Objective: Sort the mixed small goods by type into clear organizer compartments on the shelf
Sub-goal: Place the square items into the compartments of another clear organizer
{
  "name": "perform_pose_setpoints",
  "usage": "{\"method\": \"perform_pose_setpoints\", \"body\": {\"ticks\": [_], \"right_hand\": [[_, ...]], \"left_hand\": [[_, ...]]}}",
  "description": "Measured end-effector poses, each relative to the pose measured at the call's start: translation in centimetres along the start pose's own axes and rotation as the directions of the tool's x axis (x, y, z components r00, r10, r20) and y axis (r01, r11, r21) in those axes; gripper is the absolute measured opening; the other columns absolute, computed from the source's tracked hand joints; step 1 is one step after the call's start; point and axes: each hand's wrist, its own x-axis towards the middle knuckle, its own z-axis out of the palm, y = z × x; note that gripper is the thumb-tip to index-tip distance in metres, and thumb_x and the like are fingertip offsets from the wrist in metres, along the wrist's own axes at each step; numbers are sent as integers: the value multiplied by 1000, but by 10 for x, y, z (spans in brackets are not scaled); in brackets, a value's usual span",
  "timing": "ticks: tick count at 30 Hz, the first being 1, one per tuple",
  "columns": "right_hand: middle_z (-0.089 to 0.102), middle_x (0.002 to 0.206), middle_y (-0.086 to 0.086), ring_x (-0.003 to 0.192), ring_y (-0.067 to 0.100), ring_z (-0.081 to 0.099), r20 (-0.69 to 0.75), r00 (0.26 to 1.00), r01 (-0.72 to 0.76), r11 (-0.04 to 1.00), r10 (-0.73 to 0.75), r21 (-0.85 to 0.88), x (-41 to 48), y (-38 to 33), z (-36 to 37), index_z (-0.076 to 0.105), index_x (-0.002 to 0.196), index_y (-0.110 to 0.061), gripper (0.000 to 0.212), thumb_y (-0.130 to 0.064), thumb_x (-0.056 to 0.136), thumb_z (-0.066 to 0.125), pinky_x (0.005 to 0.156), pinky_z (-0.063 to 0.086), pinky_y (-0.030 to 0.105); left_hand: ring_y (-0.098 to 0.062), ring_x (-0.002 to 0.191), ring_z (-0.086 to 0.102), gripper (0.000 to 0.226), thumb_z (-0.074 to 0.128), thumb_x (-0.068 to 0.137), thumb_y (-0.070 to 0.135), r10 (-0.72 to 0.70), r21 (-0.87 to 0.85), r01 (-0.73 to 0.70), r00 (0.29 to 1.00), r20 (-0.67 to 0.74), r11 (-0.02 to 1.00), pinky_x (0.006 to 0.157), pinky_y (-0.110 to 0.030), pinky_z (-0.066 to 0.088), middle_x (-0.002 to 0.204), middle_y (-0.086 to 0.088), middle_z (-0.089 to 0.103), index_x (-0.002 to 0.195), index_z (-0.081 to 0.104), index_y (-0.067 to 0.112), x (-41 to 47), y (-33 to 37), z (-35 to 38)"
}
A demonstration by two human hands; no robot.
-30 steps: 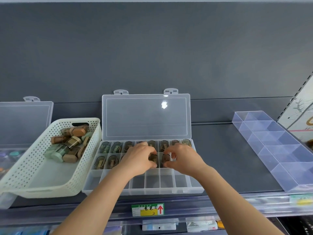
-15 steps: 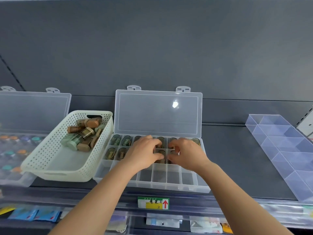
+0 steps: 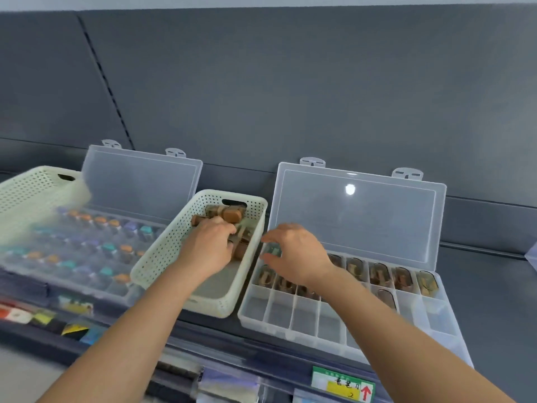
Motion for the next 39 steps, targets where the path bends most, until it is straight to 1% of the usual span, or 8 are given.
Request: {"method": "perform_pose_setpoints", "body": {"ticks": [4, 16, 19, 22, 25, 31, 35, 39], "right_hand": [[65, 105, 4, 105, 24, 52, 106, 993, 75, 984, -58, -162, 45, -31, 22, 68, 106, -18, 27, -31, 88, 54, 89, 47, 37], [57, 107, 7, 108, 28, 45, 346, 919, -2, 878, 191, -479, 112, -54, 79, 62, 106, -15, 54, -62, 80, 53, 97, 37, 38], [55, 103, 5, 106, 26, 46, 280, 943, -68, 925, 182, -373, 114, -55, 77, 56, 106, -16, 45, -48, 76, 63, 91, 41, 36], [52, 93, 3, 96, 26, 55, 169, 967, -162, 973, 190, -167, 112, -55, 72, 44, 104, -14, 42, -29, 73, 68, 74, 44, 31], [61, 102, 1, 94, 23, 59, 109, 972, -217, 974, 209, 70, 109, -50, 61, 44, 116, -16, 55, -28, 72, 74, 77, 50, 33], [56, 91, -21, 80, 4, 54, 48, 963, -263, 882, 266, 392, 85, -33, 34, 55, 119, -28, 56, -37, 70, 80, 67, 43, 16], [58, 101, -7, 74, 12, 60, 94, 926, -355, 762, 365, 542, 58, -16, 19, 48, 120, -26, 57, -33, 74, 79, 59, 53, 23], [61, 112, 2, 65, 13, 65, 106, 903, -379, 656, 416, 652, 25, 2, -3, 47, 130, -24, 64, -26, 75, 79, 58, 56, 24]], "left_hand": [[-22, 113, 50, 53, 58, 86, 7, 15, 13, -17, 990, 143, 1000, 96, -40, 45, 123, -2, 53, 135, 50, 28, 14, -45, 9], [-28, 89, 55, 13, 57, 80, 13, 51, -20, -47, 956, 289, 999, 70, -33, 42, 103, -10, 50, 93, 57, 12, 42, -90, 23], [-25, 82, 55, 11, 59, 76, 16, 36, -93, -10, 959, 282, 996, 68, -32, 42, 105, -7, 48, 85, 56, 13, 45, -93, 22], [-22, 94, 55, 30, 62, 75, 20, 8, -222, 32, 984, 177, 974, 74, -31, 45, 110, -3, 53, 105, 60, 15, 47, -95, 20], [-19, 102, 57, 42, 64, 78, 18, -33, -390, 69, 995, 99, 918, 80, -32, 47, 114, 1, 61, 119, 56, 22, 51, -93, 16], [-14, 108, 56, 28, 67, 85, 19, -52, -691, 85, 996, 69, 718, 91, -31, 45, 113, 6, 60, 107, 59, 35, 55, -70, 10], [-15, 108, 55, 31, 69, 86, 19, -32, -762, 86, 996, 85, 641, 95, -43, 49, 109, 12, 55, 109, 59, 36, 55, -40, 9], [-10, 111, 52, 39, 69, 86, 20, 75, -810, 77, 986, 148, 581, 96, -32, 43, 121, 8, 56, 121, 59, 34, 53, -6, 7]]}}
